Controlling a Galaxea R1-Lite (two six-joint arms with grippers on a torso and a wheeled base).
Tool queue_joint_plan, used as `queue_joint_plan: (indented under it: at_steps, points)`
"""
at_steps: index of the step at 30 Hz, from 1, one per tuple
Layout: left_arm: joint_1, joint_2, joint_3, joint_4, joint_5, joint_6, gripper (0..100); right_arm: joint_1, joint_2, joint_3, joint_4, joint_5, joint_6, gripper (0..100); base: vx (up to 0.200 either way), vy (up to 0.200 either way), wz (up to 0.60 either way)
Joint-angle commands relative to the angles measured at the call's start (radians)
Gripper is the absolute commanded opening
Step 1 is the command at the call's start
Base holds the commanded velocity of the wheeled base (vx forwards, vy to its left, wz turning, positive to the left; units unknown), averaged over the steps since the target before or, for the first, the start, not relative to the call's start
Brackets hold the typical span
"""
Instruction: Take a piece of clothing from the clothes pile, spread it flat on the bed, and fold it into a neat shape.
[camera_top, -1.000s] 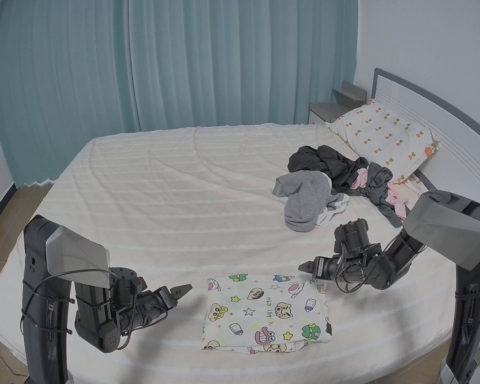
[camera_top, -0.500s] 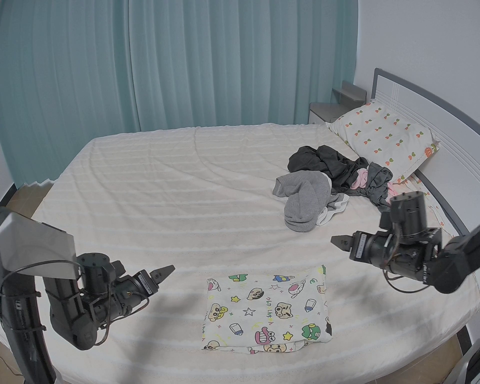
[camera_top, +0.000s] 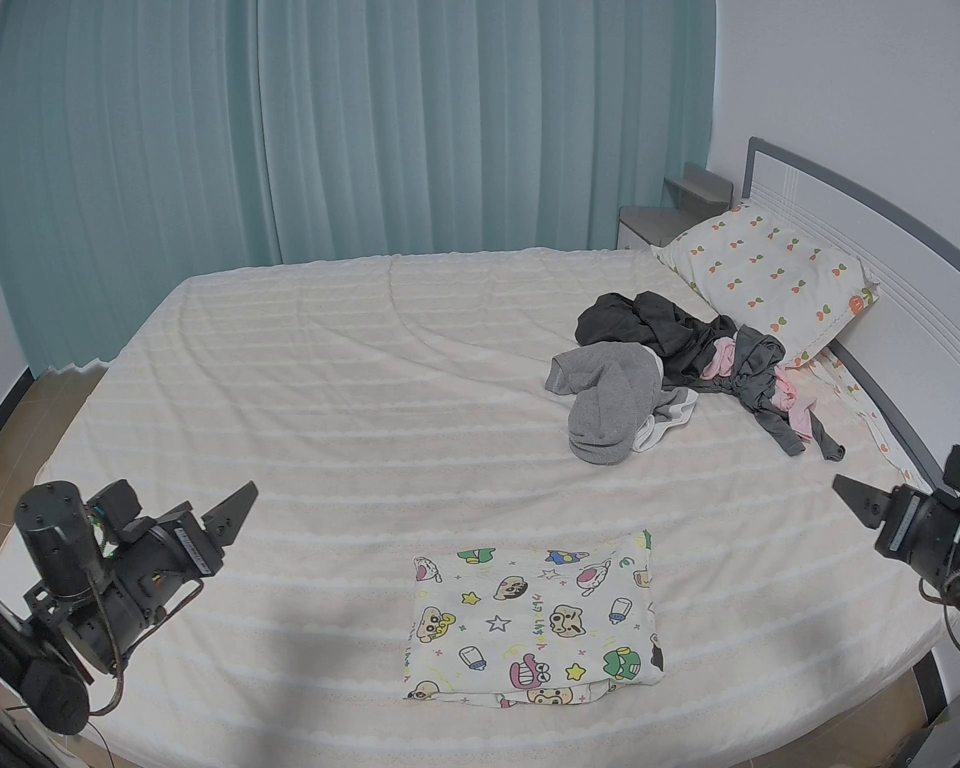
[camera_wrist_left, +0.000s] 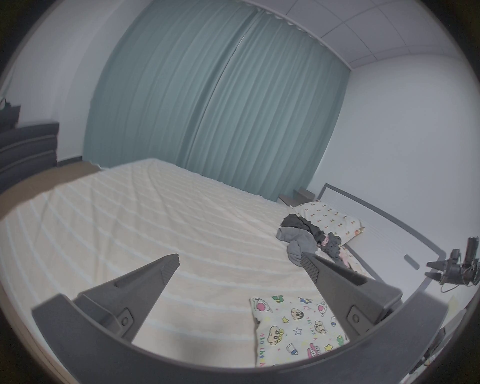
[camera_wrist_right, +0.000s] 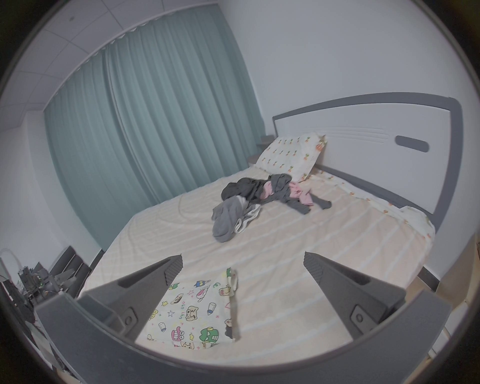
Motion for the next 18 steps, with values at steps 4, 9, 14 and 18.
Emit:
queue_joint_plan:
  at_steps: [4, 9, 14, 18]
  points:
    - [-0.007, -0.913, -0.418, 1.225, 0.148, 0.149, 100, -0.247, -0.544, 0.209, 0.093, -0.014, -0.244, 100, 0.000, 0.000, 0.00]
    - [0.045, -1.030, -0.544, 1.468, 0.153, 0.123, 100, -0.408, -0.646, 0.209, 0.102, 0.090, -0.338, 100, 0.000, 0.000, 0.00]
    - [0.249, -1.081, -0.541, 1.534, 0.145, 0.120, 100, -0.520, -0.701, 0.185, 0.136, 0.208, -0.409, 100, 0.000, 0.000, 0.00]
    - [0.261, -1.140, -0.524, 1.577, 0.141, 0.118, 100, -0.522, -0.794, 0.171, 0.227, 0.261, -0.458, 100, 0.000, 0.000, 0.00]
